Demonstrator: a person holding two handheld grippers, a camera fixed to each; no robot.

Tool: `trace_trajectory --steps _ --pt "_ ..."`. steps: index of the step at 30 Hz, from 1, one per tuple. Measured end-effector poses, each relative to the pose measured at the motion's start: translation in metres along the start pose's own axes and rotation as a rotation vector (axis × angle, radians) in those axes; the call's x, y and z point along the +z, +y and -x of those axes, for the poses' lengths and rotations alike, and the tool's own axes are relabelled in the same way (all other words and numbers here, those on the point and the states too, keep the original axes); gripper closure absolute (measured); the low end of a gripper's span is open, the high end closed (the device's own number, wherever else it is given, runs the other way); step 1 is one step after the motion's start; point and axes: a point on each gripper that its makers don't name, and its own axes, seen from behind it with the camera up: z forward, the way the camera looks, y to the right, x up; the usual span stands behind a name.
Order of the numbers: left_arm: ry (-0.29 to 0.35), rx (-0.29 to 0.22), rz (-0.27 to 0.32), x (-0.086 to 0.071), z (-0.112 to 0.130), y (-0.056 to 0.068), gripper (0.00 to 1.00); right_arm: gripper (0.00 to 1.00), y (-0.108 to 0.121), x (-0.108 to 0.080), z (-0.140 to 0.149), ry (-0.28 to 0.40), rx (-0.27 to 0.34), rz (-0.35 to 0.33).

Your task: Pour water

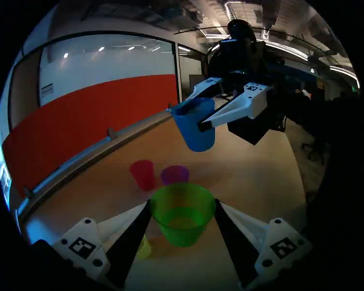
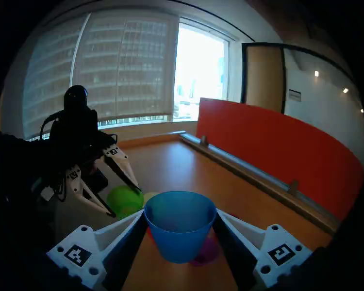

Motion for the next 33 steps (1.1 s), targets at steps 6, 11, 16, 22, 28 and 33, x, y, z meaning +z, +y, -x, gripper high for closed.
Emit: trace_trajectory --steps 6,11,16,22,28,33 --pt "-0.052 0.009 0.025 0.006 0.02 0.007 0.11 0.09 -0.005 0.006 0.018 -0.039 -0.002 -0.03" --pt "-0.082 0.003 0.037 0.01 0.032 0.009 0.11 0.09 -0.01 0.013 0.038 -0.084 -0.013 -0.052" --pt "-0.111 0.002 0.052 0.013 0.045 0.012 0.11 0.09 -0.016 0.019 0.055 -0.119 -0.026 -0.076" --pt "-0.135 -0.011 0.064 0.019 0.061 0.015 0.11 0.09 -0.018 0.025 0.072 -0.148 -0.026 -0.093" --pt "-0.149 -0.031 0.067 0.023 0.074 0.015 0.11 0.1 -0.019 0.03 0.086 -0.169 -0.017 -0.105" --pt "-0.16 -0.036 0.069 0.025 0.081 0.014 0.11 0.09 -0.018 0.033 0.096 -0.186 -0.016 -0.108"
